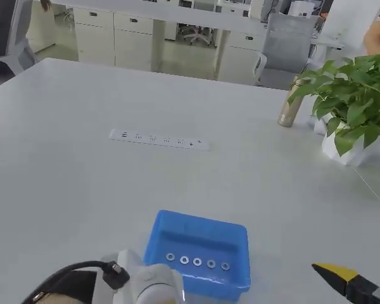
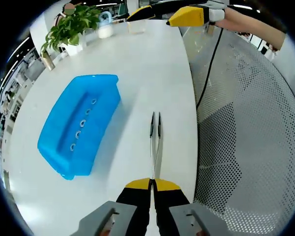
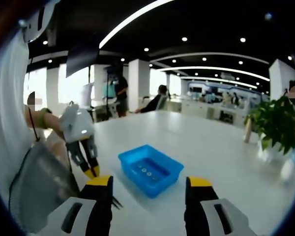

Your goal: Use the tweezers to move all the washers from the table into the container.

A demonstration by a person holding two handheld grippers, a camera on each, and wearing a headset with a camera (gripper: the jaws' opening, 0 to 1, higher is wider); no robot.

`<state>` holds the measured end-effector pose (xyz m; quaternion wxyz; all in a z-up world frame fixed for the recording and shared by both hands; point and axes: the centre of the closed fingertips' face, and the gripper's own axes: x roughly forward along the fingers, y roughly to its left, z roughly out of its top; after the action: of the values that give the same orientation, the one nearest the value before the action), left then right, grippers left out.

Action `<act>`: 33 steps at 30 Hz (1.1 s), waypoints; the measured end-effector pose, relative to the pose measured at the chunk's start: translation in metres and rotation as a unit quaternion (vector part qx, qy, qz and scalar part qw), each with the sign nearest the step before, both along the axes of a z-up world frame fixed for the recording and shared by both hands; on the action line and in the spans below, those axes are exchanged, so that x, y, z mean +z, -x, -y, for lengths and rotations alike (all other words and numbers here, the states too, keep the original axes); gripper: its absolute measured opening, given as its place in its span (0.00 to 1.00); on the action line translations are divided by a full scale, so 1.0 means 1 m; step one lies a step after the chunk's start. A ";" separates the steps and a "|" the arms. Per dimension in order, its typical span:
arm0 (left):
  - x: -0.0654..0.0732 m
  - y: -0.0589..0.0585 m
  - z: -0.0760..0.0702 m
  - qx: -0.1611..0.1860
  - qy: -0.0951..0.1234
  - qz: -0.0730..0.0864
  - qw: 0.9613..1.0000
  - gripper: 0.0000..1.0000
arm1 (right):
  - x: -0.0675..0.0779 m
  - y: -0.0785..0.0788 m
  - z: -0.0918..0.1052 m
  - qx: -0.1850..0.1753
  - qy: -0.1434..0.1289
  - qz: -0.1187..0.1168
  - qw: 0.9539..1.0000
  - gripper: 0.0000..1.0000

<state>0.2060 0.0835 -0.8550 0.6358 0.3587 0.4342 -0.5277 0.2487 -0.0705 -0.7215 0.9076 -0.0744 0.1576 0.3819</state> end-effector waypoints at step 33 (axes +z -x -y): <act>0.053 -0.022 -0.023 0.220 0.182 0.072 0.956 0.30 | 0.016 -0.017 0.039 -0.079 -0.071 0.032 0.994 0.71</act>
<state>0.2282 0.1062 -0.8023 0.8202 0.1694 0.3520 -0.4180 0.2654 -0.1096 -0.7055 0.9424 -0.0093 0.1061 0.3171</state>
